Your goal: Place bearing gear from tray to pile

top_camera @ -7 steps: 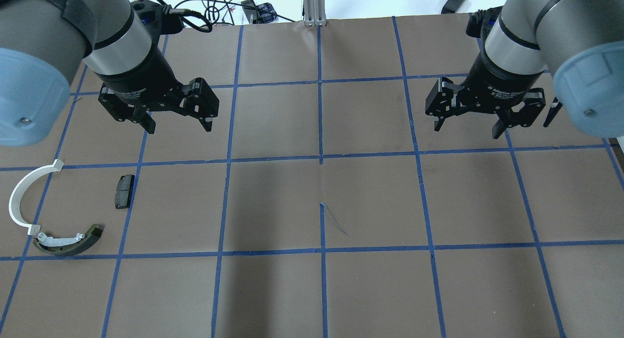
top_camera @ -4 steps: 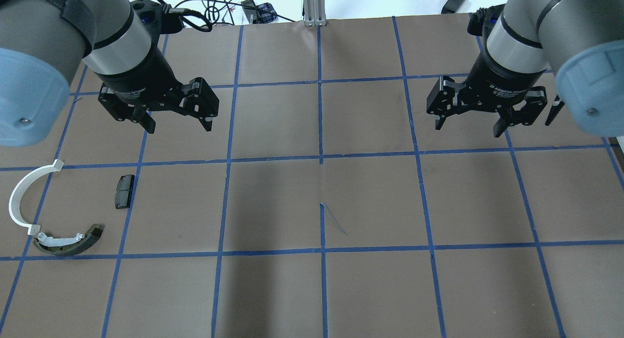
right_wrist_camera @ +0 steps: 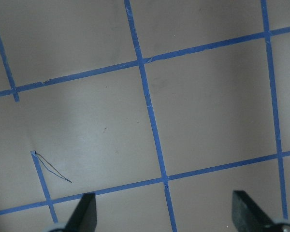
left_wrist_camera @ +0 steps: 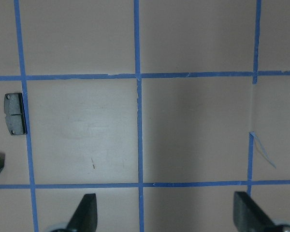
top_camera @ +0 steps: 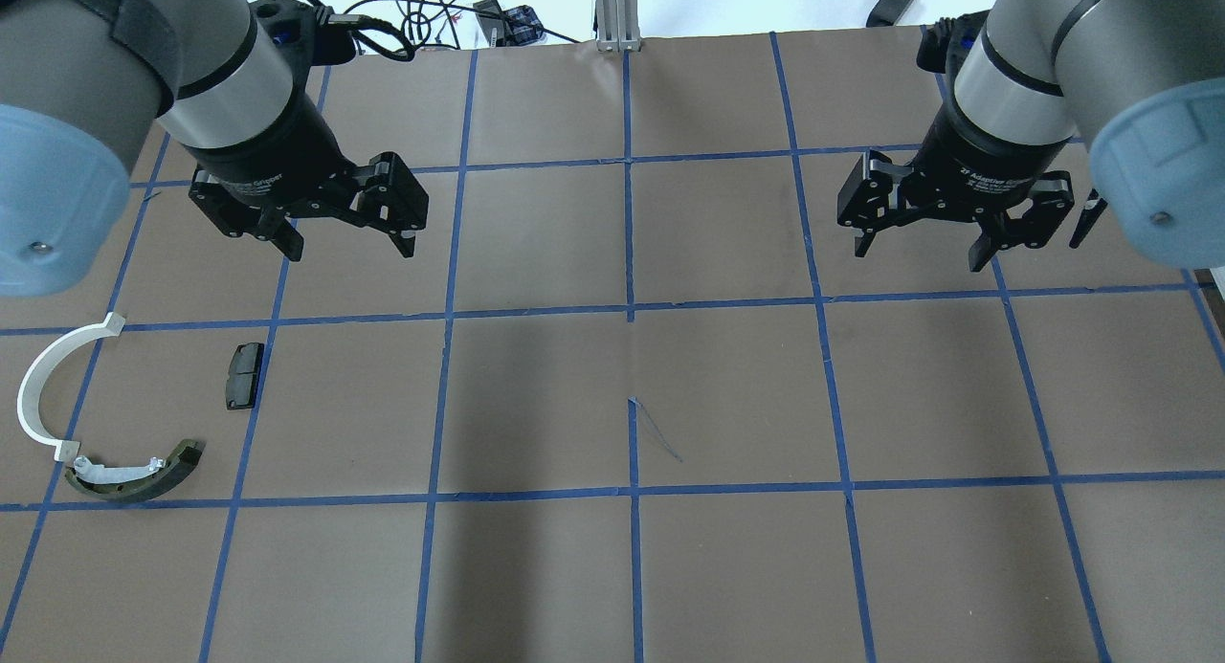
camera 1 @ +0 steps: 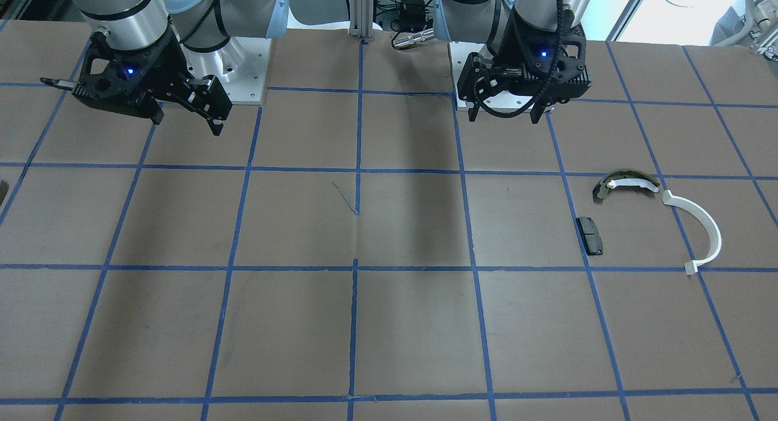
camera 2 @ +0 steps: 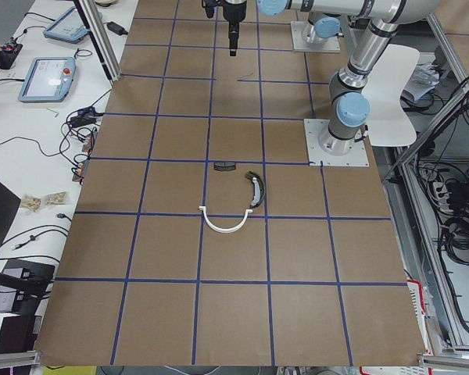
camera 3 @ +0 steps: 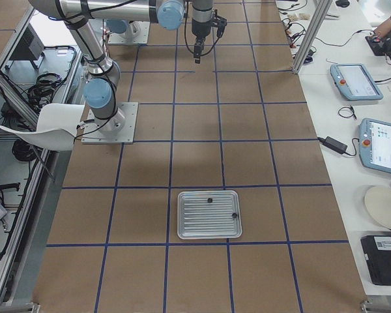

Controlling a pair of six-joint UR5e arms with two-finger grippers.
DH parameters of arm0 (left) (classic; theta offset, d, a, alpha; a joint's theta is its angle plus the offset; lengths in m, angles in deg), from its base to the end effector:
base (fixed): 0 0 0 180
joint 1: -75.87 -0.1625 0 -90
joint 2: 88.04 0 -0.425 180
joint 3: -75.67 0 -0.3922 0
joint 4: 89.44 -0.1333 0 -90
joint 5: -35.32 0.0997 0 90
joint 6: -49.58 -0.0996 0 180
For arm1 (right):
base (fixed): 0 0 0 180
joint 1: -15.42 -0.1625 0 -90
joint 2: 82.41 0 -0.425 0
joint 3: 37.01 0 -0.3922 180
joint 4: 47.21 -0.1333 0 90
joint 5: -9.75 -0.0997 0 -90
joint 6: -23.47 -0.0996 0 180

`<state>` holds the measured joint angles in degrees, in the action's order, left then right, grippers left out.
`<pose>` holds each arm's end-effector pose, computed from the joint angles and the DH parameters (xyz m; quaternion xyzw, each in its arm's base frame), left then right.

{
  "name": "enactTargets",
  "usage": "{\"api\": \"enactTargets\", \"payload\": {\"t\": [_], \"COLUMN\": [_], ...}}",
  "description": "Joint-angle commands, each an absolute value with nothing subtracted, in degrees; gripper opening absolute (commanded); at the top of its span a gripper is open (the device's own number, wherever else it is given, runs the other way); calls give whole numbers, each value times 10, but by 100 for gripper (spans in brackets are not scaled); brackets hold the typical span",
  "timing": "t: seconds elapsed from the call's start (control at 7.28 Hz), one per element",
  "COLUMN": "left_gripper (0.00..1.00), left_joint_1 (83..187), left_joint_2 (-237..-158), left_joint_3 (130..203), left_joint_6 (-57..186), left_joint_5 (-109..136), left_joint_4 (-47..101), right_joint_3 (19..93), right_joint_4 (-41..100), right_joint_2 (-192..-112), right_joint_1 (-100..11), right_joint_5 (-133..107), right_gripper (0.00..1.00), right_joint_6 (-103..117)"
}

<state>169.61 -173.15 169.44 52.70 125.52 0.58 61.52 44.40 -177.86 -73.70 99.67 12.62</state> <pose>-0.1625 -0.4478 0.4960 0.0054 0.9999 -0.0097 0.0012 0.1265 -0.4504 0.4624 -0.1022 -0.9947 -0.0128 0.0004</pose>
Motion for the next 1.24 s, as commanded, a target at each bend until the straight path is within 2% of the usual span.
{"api": "enactTargets", "payload": {"t": [0.0, 0.69, 1.1], "left_gripper": [100, 100, 100], "left_joint_1": [1691, 1689, 1690], "left_joint_2": [-1729, -1731, -1734], "left_joint_3": [1700, 1707, 1712], "left_joint_6": [531, 523, 524], "left_joint_5": [1258, 1260, 1259], "left_joint_4": [5, -15, -14], "right_joint_3": [616, 614, 615], "right_joint_4": [443, 445, 445], "right_joint_2": [-1777, -1773, -1757], "right_joint_1": [-736, -708, -571], "right_joint_5": [1001, 991, 993], "right_gripper": [100, 100, 100], "right_joint_6": [123, 145, 343]}}
